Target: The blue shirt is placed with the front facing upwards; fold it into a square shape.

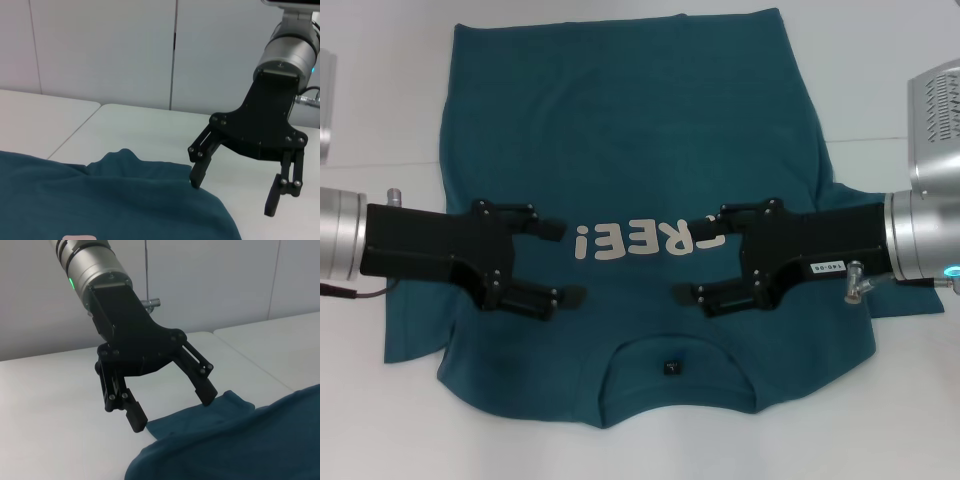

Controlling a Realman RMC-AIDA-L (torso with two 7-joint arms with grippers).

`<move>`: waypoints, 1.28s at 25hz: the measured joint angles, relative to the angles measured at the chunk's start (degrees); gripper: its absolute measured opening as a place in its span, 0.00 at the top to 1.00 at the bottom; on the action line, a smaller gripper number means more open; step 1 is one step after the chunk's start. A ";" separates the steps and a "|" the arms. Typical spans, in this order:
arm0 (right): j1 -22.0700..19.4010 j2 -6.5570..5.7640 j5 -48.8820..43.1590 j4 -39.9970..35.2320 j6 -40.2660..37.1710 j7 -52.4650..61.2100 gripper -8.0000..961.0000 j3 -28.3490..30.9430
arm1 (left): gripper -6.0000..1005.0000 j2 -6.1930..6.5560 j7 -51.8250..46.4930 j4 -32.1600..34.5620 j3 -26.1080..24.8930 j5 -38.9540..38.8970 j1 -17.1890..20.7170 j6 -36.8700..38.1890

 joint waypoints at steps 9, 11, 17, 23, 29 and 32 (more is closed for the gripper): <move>0.19 0.01 0.04 -0.24 -0.37 0.41 0.10 -0.01 | 0.10 -0.33 0.20 -0.32 -0.05 0.04 0.49 -0.65; 0.20 0.01 0.04 -0.23 -0.50 0.42 0.10 -0.02 | 0.10 -0.51 0.20 -0.28 -0.05 0.04 0.50 -0.94; 0.17 0.01 0.08 -0.11 -0.57 0.97 0.10 0.01 | 0.10 -0.95 -0.05 -0.17 -0.05 0.04 0.38 -1.51; 0.06 -0.08 0.34 -0.18 0.46 1.95 0.10 2.16 | 0.10 -1.91 -0.40 -0.28 -0.04 0.04 0.38 -2.70; 0.27 -0.66 -1.28 -1.03 4.08 8.38 0.10 11.15 | 0.10 -2.87 -0.32 -0.14 -1.96 -0.10 0.54 -2.95; 0.83 -1.22 -4.53 -1.60 6.55 12.80 0.10 15.90 | 0.10 -3.54 -0.49 -0.08 -3.81 -0.24 0.60 -2.99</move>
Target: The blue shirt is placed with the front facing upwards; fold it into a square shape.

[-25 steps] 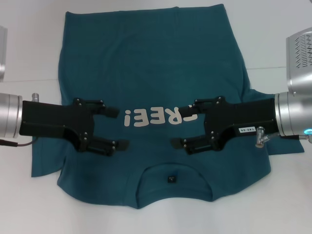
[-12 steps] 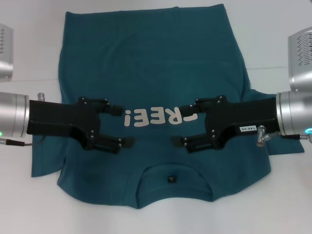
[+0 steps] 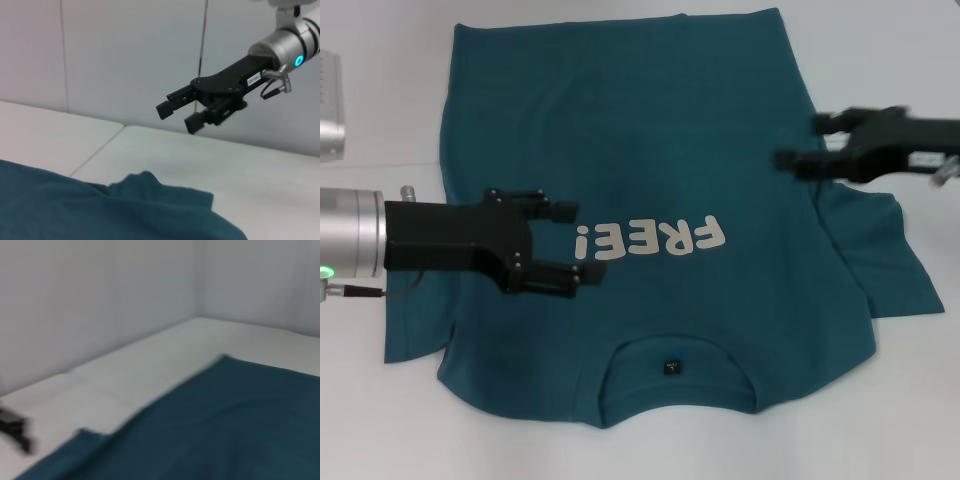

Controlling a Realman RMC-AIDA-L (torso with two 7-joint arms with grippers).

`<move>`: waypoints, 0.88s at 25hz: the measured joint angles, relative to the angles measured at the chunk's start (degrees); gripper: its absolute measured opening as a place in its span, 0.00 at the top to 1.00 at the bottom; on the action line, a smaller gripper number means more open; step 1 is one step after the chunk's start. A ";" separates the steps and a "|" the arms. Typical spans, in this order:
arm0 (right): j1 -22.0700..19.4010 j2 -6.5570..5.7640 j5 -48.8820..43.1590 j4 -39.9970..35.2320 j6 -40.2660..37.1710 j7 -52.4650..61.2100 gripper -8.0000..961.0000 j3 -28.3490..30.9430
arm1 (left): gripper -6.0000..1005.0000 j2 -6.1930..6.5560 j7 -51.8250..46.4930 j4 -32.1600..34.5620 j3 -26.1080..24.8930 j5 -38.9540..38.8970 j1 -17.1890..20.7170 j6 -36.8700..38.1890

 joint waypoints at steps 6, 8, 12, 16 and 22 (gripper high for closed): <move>1.18 -1.60 -10.16 0.70 6.80 10.04 0.10 7.12 | 0.10 -1.25 -1.32 -0.11 -2.24 0.13 0.13 -0.49; 1.80 -2.22 -14.07 1.76 7.99 12.56 0.10 8.38 | 0.10 -1.56 -1.90 -0.11 -2.25 0.12 0.16 -0.78; 3.98 -4.22 -22.04 6.86 10.17 18.58 0.10 9.18 | 0.10 -1.93 -3.40 -0.37 -2.28 -0.07 0.20 -1.26; 6.64 -6.94 -26.89 13.66 10.79 22.71 0.10 9.61 | 0.10 -1.93 -4.46 -0.45 -2.30 -0.12 -0.06 -1.33; 8.46 -8.46 -31.38 17.57 12.28 25.56 0.11 9.95 | 0.10 -2.08 -5.01 -0.45 -2.26 -0.15 0.08 -1.18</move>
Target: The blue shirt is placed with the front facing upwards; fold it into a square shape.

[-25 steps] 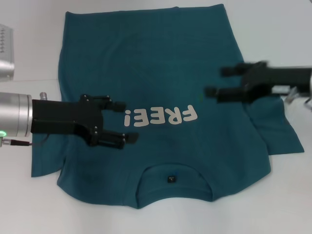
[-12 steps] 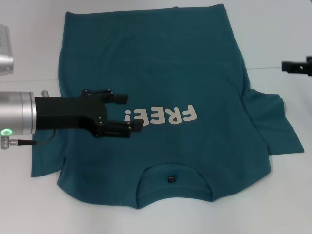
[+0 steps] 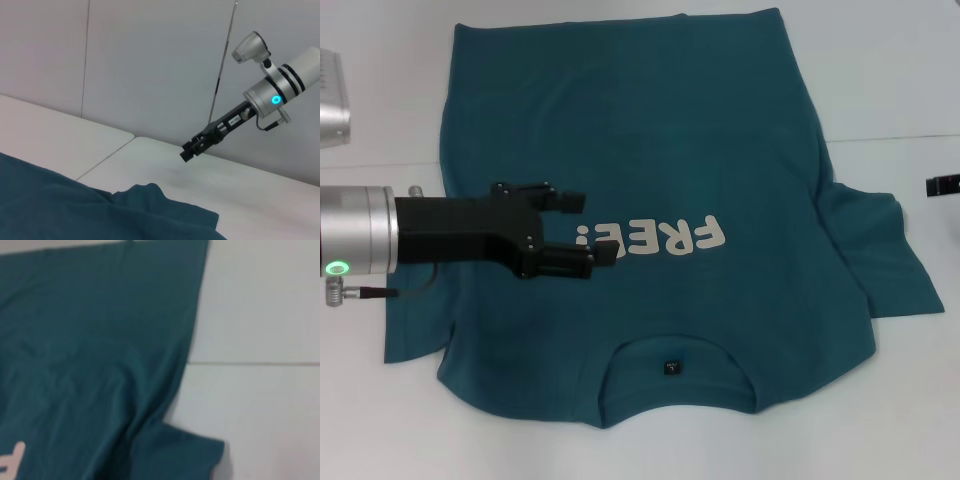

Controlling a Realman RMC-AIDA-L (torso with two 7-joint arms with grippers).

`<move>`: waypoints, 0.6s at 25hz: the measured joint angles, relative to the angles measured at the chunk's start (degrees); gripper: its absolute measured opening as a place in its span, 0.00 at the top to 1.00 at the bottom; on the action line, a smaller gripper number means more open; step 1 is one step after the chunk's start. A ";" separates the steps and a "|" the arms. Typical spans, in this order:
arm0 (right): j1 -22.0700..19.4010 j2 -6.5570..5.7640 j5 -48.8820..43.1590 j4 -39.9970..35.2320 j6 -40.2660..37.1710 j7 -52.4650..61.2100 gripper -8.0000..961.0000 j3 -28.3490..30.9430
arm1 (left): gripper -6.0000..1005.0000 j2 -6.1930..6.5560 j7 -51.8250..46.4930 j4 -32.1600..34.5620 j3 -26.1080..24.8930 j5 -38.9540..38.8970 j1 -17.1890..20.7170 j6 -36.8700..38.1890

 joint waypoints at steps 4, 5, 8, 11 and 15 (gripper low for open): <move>0.90 -0.30 -3.81 0.86 -0.91 2.30 0.11 -0.01 | 0.10 -0.05 -0.74 0.01 0.00 -0.03 0.07 -0.02; 1.06 -0.34 -4.33 0.89 -1.35 2.67 0.11 0.00 | 0.10 -0.08 -0.83 0.01 -0.02 -0.03 0.09 0.00; 1.73 -0.46 -6.91 0.78 -4.61 3.98 0.11 0.02 | 0.10 -0.25 -1.08 0.01 -0.04 -0.03 0.12 0.31; 2.17 -0.49 -9.64 -0.40 -7.69 5.22 0.11 0.05 | 0.10 -0.38 -1.13 0.00 0.07 -0.03 0.14 0.45; 2.22 -0.51 -9.93 -1.36 -8.69 5.64 0.11 0.29 | 0.10 -0.58 -1.12 0.03 0.17 0.07 0.15 0.20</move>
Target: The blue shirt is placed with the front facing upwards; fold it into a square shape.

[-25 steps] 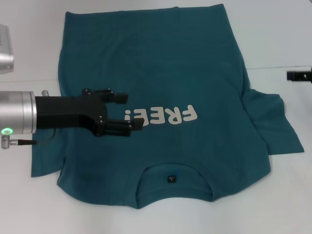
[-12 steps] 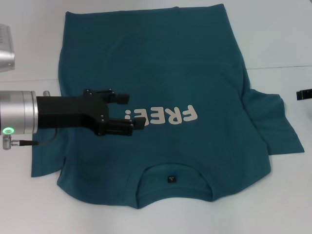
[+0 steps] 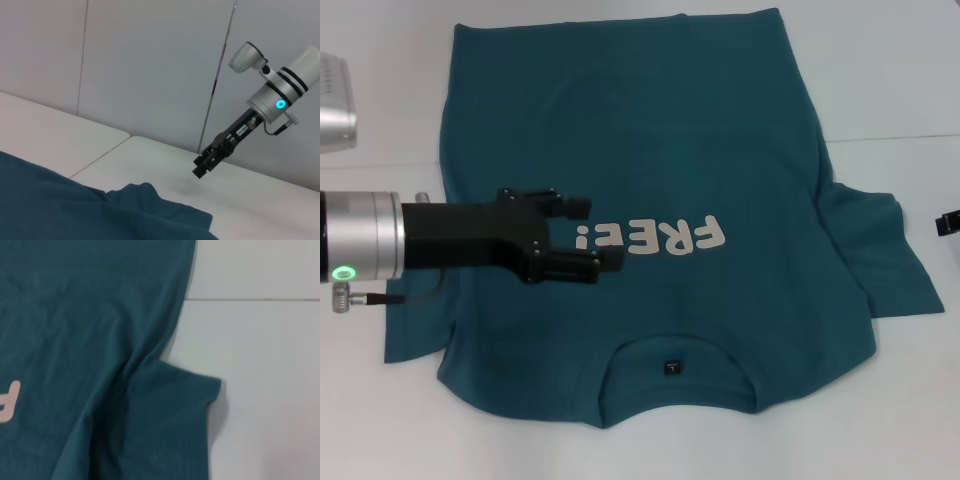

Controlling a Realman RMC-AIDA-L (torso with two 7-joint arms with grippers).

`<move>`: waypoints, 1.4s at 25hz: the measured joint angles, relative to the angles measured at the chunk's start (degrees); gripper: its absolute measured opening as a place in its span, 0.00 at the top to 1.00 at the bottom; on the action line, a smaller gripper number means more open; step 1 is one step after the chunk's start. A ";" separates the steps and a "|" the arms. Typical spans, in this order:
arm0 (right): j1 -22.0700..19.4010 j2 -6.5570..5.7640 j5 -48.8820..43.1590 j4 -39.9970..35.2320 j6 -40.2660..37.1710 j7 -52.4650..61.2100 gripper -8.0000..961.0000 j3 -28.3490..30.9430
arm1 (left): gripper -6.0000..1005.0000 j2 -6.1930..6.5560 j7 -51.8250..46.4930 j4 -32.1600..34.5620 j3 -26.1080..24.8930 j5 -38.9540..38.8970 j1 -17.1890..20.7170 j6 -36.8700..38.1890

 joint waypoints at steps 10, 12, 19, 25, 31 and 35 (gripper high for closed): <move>1.72 1.12 0.46 8.35 13.35 -3.22 0.11 -0.79 | 0.10 -0.72 0.12 0.07 0.22 0.31 0.29 -0.24; 2.31 1.42 0.54 10.42 15.99 -4.14 0.11 -0.81 | 0.10 -0.72 0.05 0.07 0.17 0.32 0.45 -0.23; 3.41 2.22 1.67 14.80 21.88 -6.01 0.11 -0.85 | 0.10 -0.72 0.08 0.29 0.29 0.36 0.78 -0.23; 4.17 0.62 1.56 14.37 16.83 -3.62 0.11 -0.90 | 0.10 -0.72 0.01 0.21 0.35 0.45 0.83 -0.18; 4.70 -2.22 -1.96 10.75 5.46 1.64 0.11 -0.99 | 0.10 -0.73 -0.66 0.00 0.42 0.45 0.82 0.21; 4.91 -1.41 -5.64 10.45 3.07 2.40 0.11 -1.10 | 0.10 -1.01 -0.68 -0.02 0.39 0.46 0.80 0.11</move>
